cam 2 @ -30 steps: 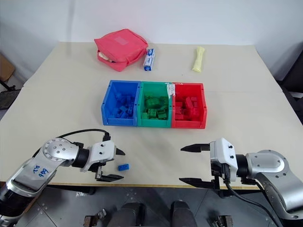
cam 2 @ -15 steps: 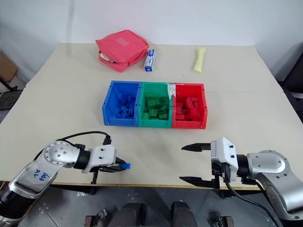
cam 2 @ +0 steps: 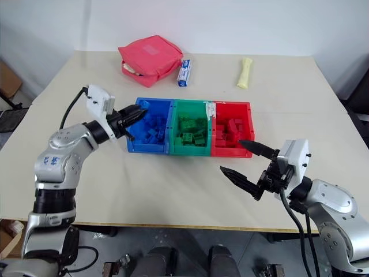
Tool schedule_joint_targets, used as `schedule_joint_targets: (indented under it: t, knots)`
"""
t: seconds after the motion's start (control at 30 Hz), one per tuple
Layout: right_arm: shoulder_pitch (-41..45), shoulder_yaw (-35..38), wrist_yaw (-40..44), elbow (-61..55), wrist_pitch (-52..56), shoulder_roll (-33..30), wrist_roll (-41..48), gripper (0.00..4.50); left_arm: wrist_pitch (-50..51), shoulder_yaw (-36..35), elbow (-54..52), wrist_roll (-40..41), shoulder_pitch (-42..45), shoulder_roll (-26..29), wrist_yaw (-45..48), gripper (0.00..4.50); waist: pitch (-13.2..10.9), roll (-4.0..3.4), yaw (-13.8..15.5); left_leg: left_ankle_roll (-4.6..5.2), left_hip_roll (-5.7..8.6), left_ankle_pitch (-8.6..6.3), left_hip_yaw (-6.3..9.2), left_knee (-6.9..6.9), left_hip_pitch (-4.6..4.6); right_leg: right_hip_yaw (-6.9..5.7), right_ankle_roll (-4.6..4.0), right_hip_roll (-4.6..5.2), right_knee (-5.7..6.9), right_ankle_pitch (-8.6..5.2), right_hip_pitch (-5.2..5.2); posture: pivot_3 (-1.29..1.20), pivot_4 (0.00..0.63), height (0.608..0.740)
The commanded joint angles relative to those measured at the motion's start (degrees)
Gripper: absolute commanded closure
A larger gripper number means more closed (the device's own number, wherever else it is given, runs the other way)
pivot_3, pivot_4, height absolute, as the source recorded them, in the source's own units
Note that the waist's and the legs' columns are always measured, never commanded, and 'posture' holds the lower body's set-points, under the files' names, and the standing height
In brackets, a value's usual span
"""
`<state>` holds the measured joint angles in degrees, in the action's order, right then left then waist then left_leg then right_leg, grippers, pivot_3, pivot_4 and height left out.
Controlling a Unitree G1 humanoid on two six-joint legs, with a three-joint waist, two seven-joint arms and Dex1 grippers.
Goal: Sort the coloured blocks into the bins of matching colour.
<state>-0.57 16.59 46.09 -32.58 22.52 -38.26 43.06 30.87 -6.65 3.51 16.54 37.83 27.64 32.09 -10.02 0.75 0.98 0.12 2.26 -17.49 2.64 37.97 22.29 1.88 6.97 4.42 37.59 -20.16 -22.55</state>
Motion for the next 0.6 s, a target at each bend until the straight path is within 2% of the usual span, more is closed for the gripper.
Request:
schedule_joint_targets:
  t: [0.03,0.3,0.5,0.6]
  knots:
    - [0.07,1.91,0.12,-1.28,0.2,-1.02,1.35,0.0,-1.98,1.98,1.19,-0.11,0.28,1.12,3.96,3.03,0.0,0.0,-0.02,-0.01,-0.01,0.0,0.01,0.0,0.01,0.01,0.0,0.0,0.0,0.0,-0.01,0.0,0.15,0.74]
    - [-1.58,1.38,1.46,-1.05,-1.29,-1.33,-0.28,0.0,-5.62,-2.54,0.1,5.01,-1.76,3.59,11.78,0.63,-0.01,0.02,0.01,-0.03,-0.01,0.02,0.05,0.03,0.02,0.08,0.0,0.03,-0.06,0.0,0.01,0.0,0.15,0.74]
    - [-2.43,1.62,8.29,3.65,-3.84,-5.33,-3.53,0.0,-12.58,-7.04,-2.15,9.3,-10.75,10.86,24.49,0.63,-0.01,0.02,-0.42,-0.04,-0.04,0.02,0.06,-0.01,0.01,0.06,-0.01,0.05,-0.13,0.0,0.06,0.0,0.15,0.74]
    - [-2.9,1.39,12.57,6.66,-5.57,-7.5,-5.11,0.0,-15.42,-8.46,-2.38,8.3,-15.26,14.25,26.56,0.63,-0.02,0.01,-0.72,-0.03,-0.04,0.01,0.07,-0.02,0.0,0.07,-0.02,0.07,-0.17,-0.01,0.08,0.0,0.15,0.74]
